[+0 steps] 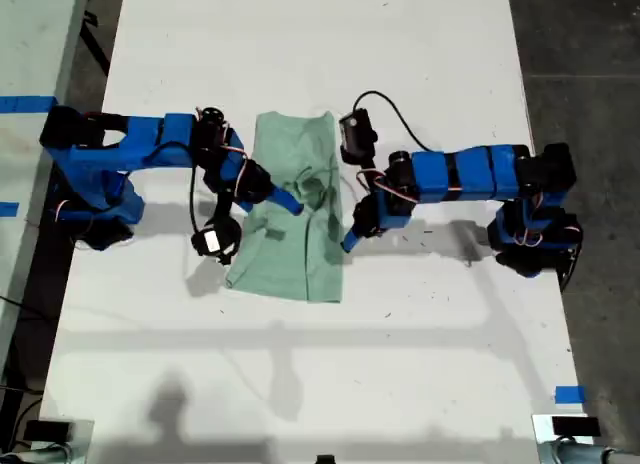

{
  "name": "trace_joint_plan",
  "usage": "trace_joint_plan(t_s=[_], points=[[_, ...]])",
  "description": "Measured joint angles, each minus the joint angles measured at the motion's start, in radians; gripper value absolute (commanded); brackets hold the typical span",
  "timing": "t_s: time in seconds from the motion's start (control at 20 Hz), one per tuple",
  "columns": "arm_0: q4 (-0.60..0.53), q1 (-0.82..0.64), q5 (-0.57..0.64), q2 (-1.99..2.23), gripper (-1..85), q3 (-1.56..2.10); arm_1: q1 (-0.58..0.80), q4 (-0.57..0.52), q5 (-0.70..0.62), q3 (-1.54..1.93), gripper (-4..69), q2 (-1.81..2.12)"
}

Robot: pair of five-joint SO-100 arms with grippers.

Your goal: Fold tshirt

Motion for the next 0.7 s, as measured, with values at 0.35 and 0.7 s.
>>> trace_joint_plan(t_s=[0.35,0.7], points=[[-0.238,0.118,-0.137,0.480,0.1,0.540,-0.005,-0.031,0.006,0.021,29.2,0.000],[-0.606,0.133,-0.143,0.282,0.1,0.673,-0.005,-0.041,0.018,0.035,29.2,0.002]])
